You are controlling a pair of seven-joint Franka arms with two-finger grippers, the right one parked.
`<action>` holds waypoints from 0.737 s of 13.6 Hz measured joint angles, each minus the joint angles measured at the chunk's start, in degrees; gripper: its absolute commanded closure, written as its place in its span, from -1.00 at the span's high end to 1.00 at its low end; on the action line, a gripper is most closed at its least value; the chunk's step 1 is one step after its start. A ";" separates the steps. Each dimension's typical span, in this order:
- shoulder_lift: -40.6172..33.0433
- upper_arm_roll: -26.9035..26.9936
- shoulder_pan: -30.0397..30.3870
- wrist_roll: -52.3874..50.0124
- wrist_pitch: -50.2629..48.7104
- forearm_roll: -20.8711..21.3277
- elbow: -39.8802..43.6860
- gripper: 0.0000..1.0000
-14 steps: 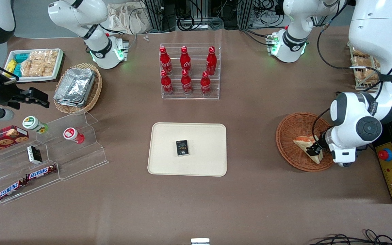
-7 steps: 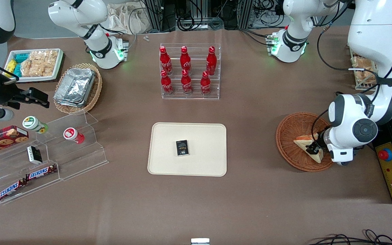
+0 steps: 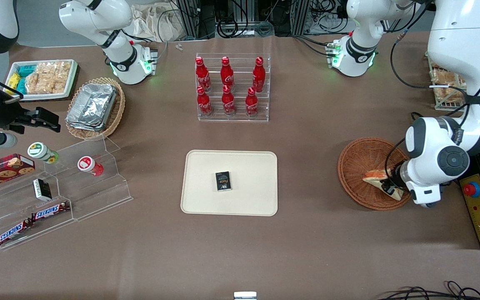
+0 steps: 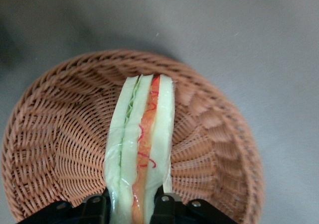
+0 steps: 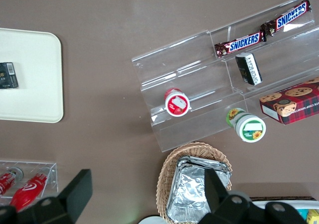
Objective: Place sandwich from basket to tray
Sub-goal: 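Lift the sandwich and carry it over the cream tray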
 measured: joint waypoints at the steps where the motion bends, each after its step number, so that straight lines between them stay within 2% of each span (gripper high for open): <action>1: -0.24 -0.01 0.00 -0.01 -3.32 -0.01 2.65 -1.00; 3: -0.71 -1.05 0.13 -0.01 -12.58 -0.04 10.46 -1.00; 6: -0.94 -6.07 0.09 0.30 -27.24 -0.16 24.38 -1.00; 8: -0.93 -10.52 -0.33 4.37 -30.90 -0.16 30.25 -1.00; 10: -0.33 -15.50 -0.66 9.56 -30.97 -0.20 32.69 -1.00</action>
